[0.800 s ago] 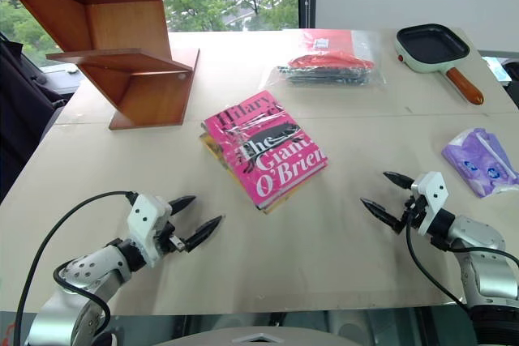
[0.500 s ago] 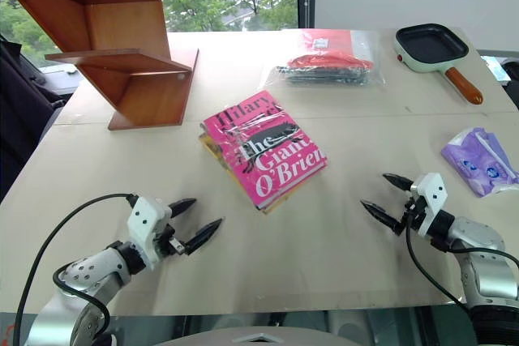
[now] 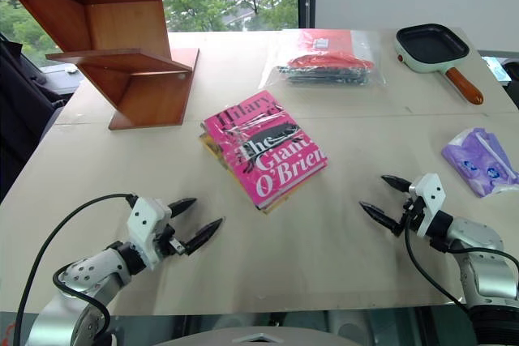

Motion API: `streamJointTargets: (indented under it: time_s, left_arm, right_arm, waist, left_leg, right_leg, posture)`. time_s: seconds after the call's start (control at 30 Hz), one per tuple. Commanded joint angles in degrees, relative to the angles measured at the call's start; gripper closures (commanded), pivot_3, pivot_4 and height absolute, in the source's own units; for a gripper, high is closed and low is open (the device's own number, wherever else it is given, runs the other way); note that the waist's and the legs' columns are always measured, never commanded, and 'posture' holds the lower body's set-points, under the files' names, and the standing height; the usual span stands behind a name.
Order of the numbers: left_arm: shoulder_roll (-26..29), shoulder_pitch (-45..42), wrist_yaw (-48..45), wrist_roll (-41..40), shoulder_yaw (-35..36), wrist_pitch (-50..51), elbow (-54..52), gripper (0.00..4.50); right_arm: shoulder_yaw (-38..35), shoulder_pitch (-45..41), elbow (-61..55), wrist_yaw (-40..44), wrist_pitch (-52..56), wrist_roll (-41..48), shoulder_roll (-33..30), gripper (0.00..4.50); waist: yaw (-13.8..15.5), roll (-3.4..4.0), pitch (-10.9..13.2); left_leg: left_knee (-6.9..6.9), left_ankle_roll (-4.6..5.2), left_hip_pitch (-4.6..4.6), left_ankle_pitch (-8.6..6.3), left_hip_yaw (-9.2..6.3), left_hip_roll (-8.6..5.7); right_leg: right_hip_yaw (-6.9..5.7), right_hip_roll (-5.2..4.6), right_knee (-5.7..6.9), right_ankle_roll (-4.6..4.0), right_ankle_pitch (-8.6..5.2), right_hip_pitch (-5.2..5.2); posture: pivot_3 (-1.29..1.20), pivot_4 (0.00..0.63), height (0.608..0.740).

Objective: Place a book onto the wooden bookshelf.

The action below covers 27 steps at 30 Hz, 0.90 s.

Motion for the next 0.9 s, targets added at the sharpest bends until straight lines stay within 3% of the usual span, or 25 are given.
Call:
streamJointTargets:
  time_s: [0.03, 0.17, 0.3, 0.33, 0.5, 0.7, 0.9]
  left_arm:
    - [0.3, -0.07, -0.67, -0.8, 0.67, -0.98, -2.0, 0.0]
    - [0.64, -0.31, -1.37, -1.09, 1.0, -1.04, -1.87, 0.0]
    - [2.31, -0.86, -3.76, -2.09, 2.45, -1.67, -1.02, 0.0]
    - [3.09, -1.23, -4.88, -2.89, 3.35, -1.79, -0.71, 0.0]
    - [9.58, -6.47, -13.63, -11.6, 11.96, -0.53, 2.16, 0.0]
    - [14.77, -7.64, -21.51, -14.73, 17.05, -0.58, 7.14, 0.0]
    - [17.11, -7.83, -25.83, -15.34, 20.61, -1.42, 9.8, 0.0]
  right_arm:
    - [-0.29, -0.12, -2.05, 0.27, 0.08, 1.04, -0.27, 0.84]
    - [-0.38, 0.06, -2.22, 0.22, -0.02, 1.16, -0.21, 2.32]
    - [-0.44, -0.22, -2.32, 0.19, 0.09, 1.3, -0.29, 4.23]
    - [-0.46, -0.8, -2.26, 0.1, 0.4, 1.48, -0.3, 4.4]
    - [3.35, -13.81, 4.22, -0.79, 1.82, -1.26, 1.02, 4.4]
    - [9.11, -36.15, 22.19, -5.99, 0.95, -8.79, 6.98, 4.4]
    - [15.61, -50.41, 36.53, -3.56, -2.37, -14.86, 13.6, 4.4]
  waist:
    - [0.0, 0.0, 0.0]
    - [0.0, 0.0, 0.0]
    - [0.0, 0.0, 0.0]
    - [-0.01, 0.0, 0.0]
    - [-1.05, -0.13, 0.16]
    - [-2.23, -0.14, 0.14]
    - [-3.15, -0.18, 0.12]
  left_leg:
    - [0.0, 0.0, 0.0, 0.0, 0.0, 0.0]
    - [0.0, 0.0, 0.0, 0.0, 0.0, 0.0]
    - [0.0, 0.0, 0.0, 0.0, 0.0, 0.0]
    - [0.0, 0.0, 0.0, 0.0, -0.01, 0.0]
    - [0.02, -0.04, 0.01, 0.0, 0.03, 0.06]
    - [-0.06, 0.02, 0.09, 0.1, 0.17, 0.15]
    - [-0.06, -0.04, -0.76, 0.12, 0.1, 0.19]
  right_leg:
    - [0.0, 0.0, 0.0, 0.0, 0.0, 0.0]
    - [0.0, 0.0, 0.0, 0.0, 0.0, 0.0]
    - [0.0, 0.0, 0.0, 0.0, 0.0, 0.0]
    - [-0.01, 0.0, 0.0, 0.0, 0.0, 0.0]
    - [-0.06, 0.02, 0.02, -0.09, 0.06, -0.02]
    - [-0.15, 0.04, 0.01, -0.21, 0.13, -0.11]
    - [-0.33, 0.04, -0.01, -0.27, 0.17, -0.99]
  posture:
    - [0.0, 0.15, 0.72]
    - [0.0, 0.15, 0.72]
    - [0.0, 0.15, 0.72]
    - [0.0, 0.15, 0.72]
    - [0.0, 0.15, 0.72]
    - [0.0, 0.15, 0.72]
    - [0.0, 0.15, 0.72]
